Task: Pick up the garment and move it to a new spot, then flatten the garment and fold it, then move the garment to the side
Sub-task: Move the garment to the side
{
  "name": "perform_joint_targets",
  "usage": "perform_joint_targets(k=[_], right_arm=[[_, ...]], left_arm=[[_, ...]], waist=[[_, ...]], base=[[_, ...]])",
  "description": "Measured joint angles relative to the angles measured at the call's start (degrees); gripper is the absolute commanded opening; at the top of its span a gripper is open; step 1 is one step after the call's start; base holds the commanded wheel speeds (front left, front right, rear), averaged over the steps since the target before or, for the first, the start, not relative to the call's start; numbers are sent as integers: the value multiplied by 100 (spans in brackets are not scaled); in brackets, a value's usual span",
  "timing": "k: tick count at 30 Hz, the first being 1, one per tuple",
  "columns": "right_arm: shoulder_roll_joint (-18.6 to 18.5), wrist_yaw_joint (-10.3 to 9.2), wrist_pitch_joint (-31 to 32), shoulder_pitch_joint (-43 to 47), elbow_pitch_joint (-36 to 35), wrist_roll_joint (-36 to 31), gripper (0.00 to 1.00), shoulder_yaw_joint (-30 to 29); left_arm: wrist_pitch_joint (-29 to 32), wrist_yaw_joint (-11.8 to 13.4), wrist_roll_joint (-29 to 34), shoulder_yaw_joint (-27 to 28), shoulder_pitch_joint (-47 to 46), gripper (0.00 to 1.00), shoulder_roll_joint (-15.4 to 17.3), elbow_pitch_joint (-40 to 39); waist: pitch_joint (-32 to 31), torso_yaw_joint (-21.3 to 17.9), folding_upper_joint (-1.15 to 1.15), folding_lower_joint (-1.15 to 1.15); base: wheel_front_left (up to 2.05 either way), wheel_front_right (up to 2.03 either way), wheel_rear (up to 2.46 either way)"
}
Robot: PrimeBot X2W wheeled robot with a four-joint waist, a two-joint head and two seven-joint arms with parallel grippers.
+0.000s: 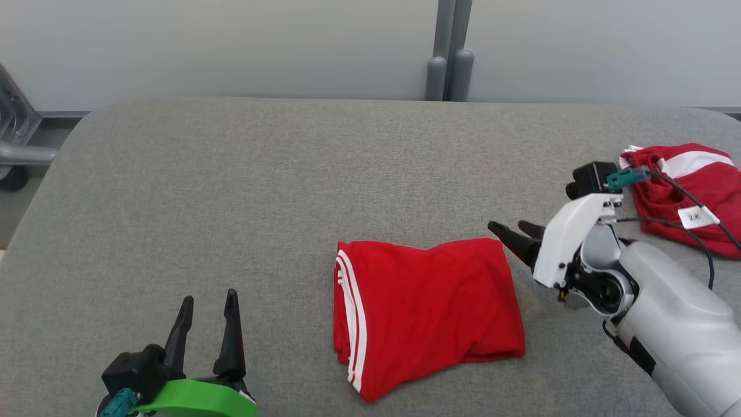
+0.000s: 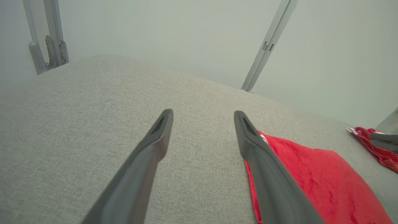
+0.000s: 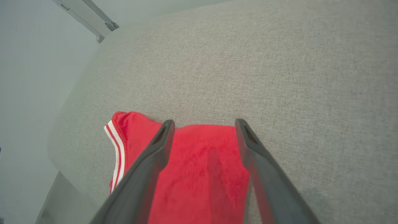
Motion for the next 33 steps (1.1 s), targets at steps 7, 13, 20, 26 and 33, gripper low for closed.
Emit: perform_joint_targets(k=[7, 13, 20, 26, 33], right_arm=[[-48, 85, 9, 602, 25, 274, 100, -1], [-42, 145, 36, 776, -30, 442, 100, -11], [-49, 176, 42, 785, -13, 600, 100, -123], [-41, 176, 124, 785, 112, 677, 100, -136], [36, 185, 172, 776, 160, 671, 67, -41]], left_arm=[[0, -1, 16, -118, 1, 100, -1, -54], [-1, -12, 59, -212, -1, 100, -1, -58], [-1, -62, 101, -309, -12, 100, -2, -58], [0, -63, 144, -324, -81, 100, -2, -58], [-1, -62, 144, -258, -143, 100, -3, -65]], waist=[[61, -232, 0, 0], [191, -303, 0, 0], [321, -214, 0, 0], [430, -49, 0, 0], [515, 128, 0, 0]], base=[[0, 0, 0], [0, 0, 0], [0, 0, 0], [0, 0, 0], [0, 0, 0]])
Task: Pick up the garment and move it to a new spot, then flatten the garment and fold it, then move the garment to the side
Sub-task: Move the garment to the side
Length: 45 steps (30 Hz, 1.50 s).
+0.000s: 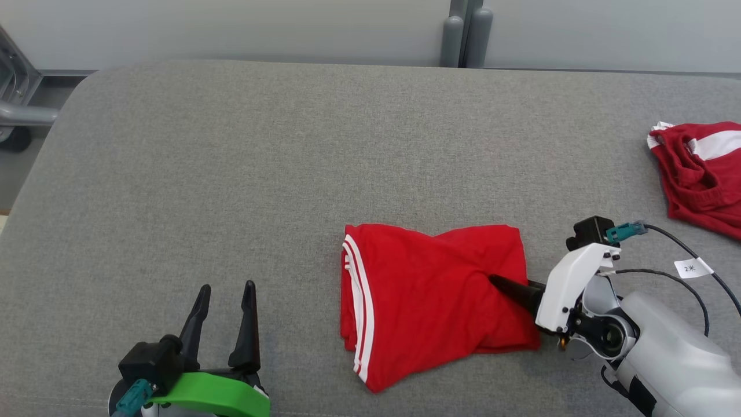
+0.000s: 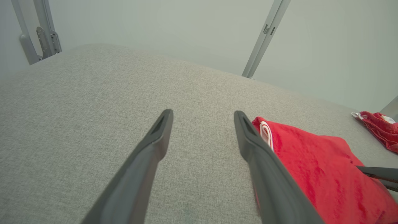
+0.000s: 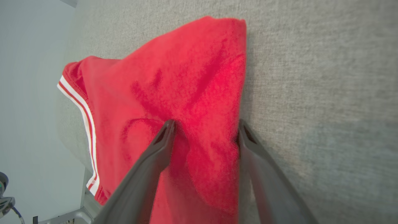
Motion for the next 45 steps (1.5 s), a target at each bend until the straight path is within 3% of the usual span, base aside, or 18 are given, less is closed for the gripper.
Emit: perform_joint_targets(k=[1, 2, 4, 20, 31, 36, 45], right_arm=[[10, 13, 16, -1, -2, -5, 44, 20], [10, 38, 21, -2, -3, -7, 35, 37], [0, 46, 22, -3, -11, -30, 1, 86], [-326, 51, -118, -335, -204, -113, 0, -43], [-1105, 41, -248, -933, -289, -272, 0, -492], [-1416, -76, -237, -1133, -297, -343, 0, -613], [-1578, -279, -137, -1545, -382, -387, 0, -742]], left_arm=[[0, 0, 0, 3, 0, 100, 0, 0], [0, 0, 0, 5, 0, 100, -1, 0], [0, 0, 0, 24, 0, 100, -1, 0], [1, 9, -1, 218, 2, 100, -4, -33], [0, 10, 0, 271, 9, 100, -5, -77], [0, 9, 0, 162, 7, 100, -9, -77], [0, 2, 0, 91, 0, 100, -10, -76]], waist=[[5, 9, 0, 0], [8, 13, 0, 0], [7, 13, 0, 0], [-113, -294, 0, 0], [-176, -654, 0, 0], [-144, -725, 0, 0], [-45, -625, 0, 0]], base=[[0, 0, 0], [0, 0, 0], [0, 0, 0], [0, 0, 0], [0, 0, 0], [0, 0, 0], [0, 0, 0]])
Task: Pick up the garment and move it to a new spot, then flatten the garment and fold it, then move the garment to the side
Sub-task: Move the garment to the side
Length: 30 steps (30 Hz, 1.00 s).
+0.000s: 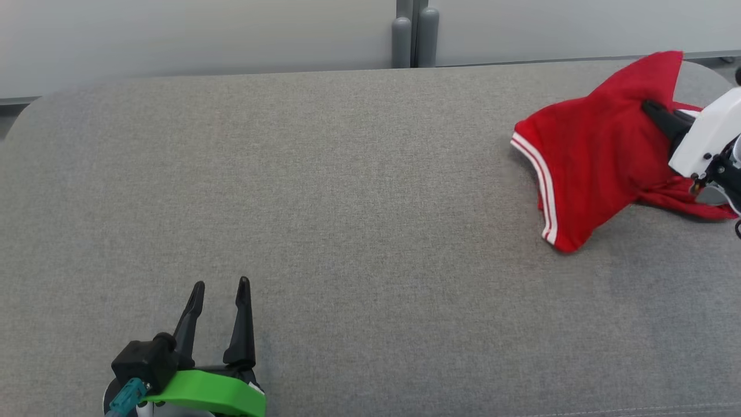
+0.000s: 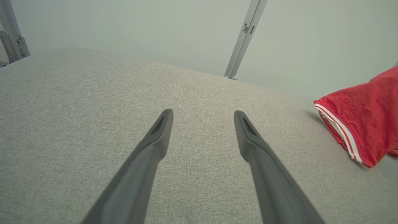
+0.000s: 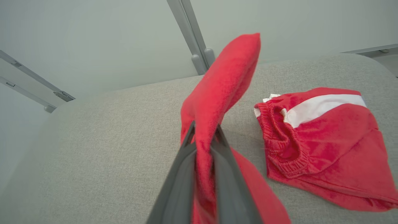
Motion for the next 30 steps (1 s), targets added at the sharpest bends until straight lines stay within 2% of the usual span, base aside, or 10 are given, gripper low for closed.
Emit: perform_joint_targets(k=[12, 22, 30], right_arm=[[-361, -339, 367, -673, -37, -538, 0, 159], [-692, -405, 740, -976, 56, -792, 0, 337], [-991, -634, 758, -1105, 350, -1098, 0, 332]], left_arm=[[0, 0, 0, 34, -3, 100, -2, 25], [0, 0, 10, 22, -3, 100, -1, -1], [2, 0, 172, 1, -46, 100, 49, -91]], waist=[[27, 130, 0, 0], [135, 133, 0, 0], [385, 146, 0, 0]], base=[[0, 0, 0], [0, 0, 0], [0, 0, 0]])
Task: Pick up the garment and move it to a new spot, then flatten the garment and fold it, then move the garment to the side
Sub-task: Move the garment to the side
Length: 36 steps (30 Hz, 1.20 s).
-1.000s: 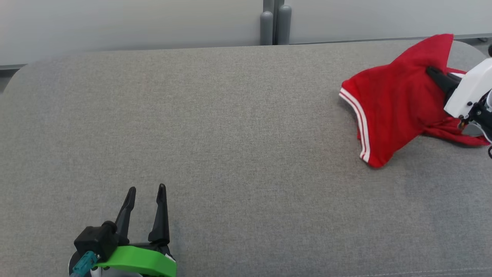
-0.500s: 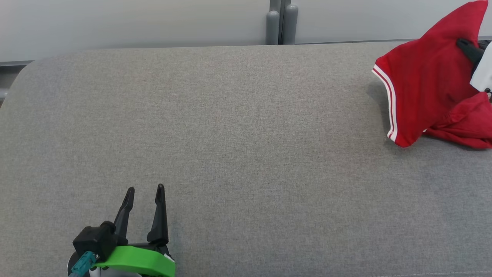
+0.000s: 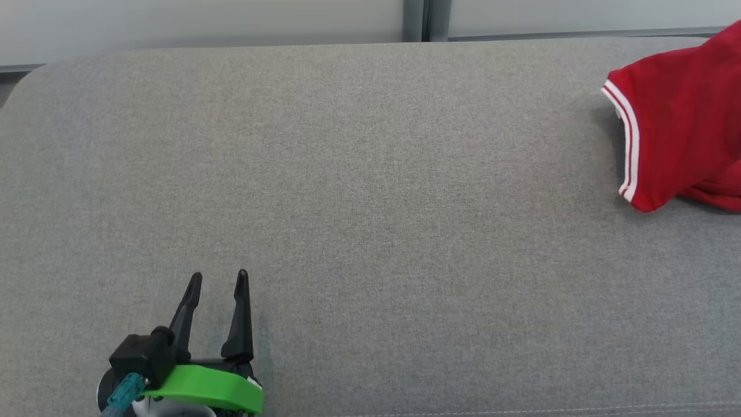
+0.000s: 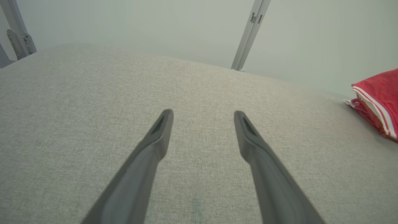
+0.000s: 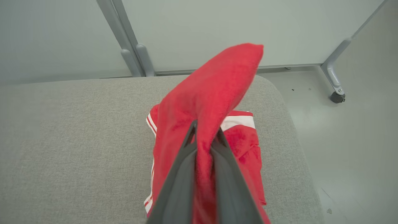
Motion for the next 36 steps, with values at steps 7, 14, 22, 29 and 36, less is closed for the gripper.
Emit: perform_joint_targets(k=[7, 14, 22, 29, 36], right_arm=[[-289, -108, -164, -71, 245, -372, 0, 40], [-357, -264, -458, -90, 594, -525, 0, -62], [-265, -360, -800, -90, 1024, -594, 33, -220], [105, -401, -1149, -85, 1329, -588, 100, -324], [227, -401, -1323, -36, 1647, -592, 100, -345]], left_arm=[[81, 0, 107, 5, -165, 100, 170, -167], [202, 0, 188, 7, -294, 100, 290, -442], [344, 0, 352, -20, -443, 100, 394, -642], [430, 8, 404, 53, -487, 100, 508, -813], [483, 16, 405, 56, -521, 100, 520, -840]], waist=[[286, 17, 0, 0], [649, 37, 0, 0], [1055, 51, 0, 0], [1275, -52, 0, 0], [1320, -243, 0, 0]], base=[[0, 0, 0], [0, 0, 0], [0, 0, 0], [0, 0, 0], [0, 0, 0]])
